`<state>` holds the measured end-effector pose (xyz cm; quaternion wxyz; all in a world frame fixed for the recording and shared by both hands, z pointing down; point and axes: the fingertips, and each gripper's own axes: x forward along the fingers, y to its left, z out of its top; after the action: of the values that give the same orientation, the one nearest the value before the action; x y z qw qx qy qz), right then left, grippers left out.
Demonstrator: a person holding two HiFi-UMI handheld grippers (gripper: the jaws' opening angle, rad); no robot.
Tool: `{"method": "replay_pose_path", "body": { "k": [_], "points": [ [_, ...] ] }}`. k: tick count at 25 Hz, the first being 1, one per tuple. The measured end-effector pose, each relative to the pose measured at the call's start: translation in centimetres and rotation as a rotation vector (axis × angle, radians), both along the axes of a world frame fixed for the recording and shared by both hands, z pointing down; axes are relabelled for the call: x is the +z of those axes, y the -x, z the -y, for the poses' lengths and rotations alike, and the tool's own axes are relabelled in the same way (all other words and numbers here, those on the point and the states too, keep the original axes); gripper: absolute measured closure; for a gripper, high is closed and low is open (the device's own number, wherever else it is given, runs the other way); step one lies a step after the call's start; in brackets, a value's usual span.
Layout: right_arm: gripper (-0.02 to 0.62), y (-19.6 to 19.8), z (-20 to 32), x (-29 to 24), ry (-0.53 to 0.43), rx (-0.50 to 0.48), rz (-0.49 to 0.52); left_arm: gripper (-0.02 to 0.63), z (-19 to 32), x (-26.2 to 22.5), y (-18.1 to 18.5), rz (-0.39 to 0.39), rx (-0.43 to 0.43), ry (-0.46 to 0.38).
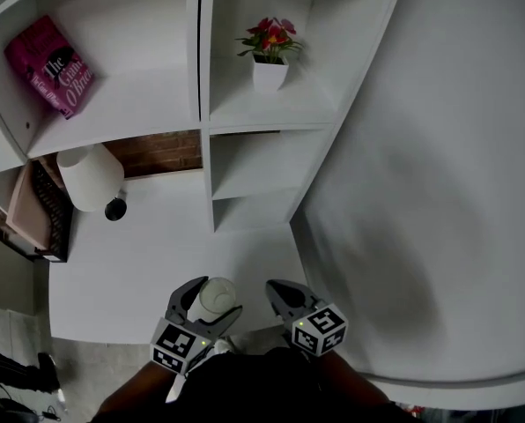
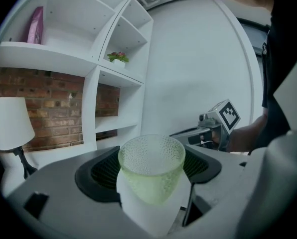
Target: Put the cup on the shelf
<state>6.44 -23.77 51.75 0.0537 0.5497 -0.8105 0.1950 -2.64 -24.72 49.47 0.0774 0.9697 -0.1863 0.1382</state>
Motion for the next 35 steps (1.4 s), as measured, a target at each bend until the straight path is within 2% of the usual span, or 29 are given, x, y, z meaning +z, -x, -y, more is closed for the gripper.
{"method": "replay_pose_path", "body": {
  "k": [8, 19, 25, 35],
  "points": [
    [0.591, -1.7, 2.3, -0.3, -0.013, -0.007, -0.025, 0.222, 1.9, 0.9, -1.6, 0.006, -0.001, 0.017],
    [0.591, -4.9, 6.3, -1.6, -0.048, -0.122, -0.036, 0.222, 4.4, 0.2, -3.7, 0.004, -0.149, 0.005],
    [0.591, -5.8, 7.2, -2.0, -0.062, -0.165, -0.033, 0.222, 4.9, -0.1, -4.8, 0.015, -0.191, 0.000],
    [0.591, -7.8, 7.4, -2.1, -0.077, -0.147, -0.015, 0.222, 6.9, -0.4, -7.0, 0.023, -0.213, -0.021]
  ]
}}
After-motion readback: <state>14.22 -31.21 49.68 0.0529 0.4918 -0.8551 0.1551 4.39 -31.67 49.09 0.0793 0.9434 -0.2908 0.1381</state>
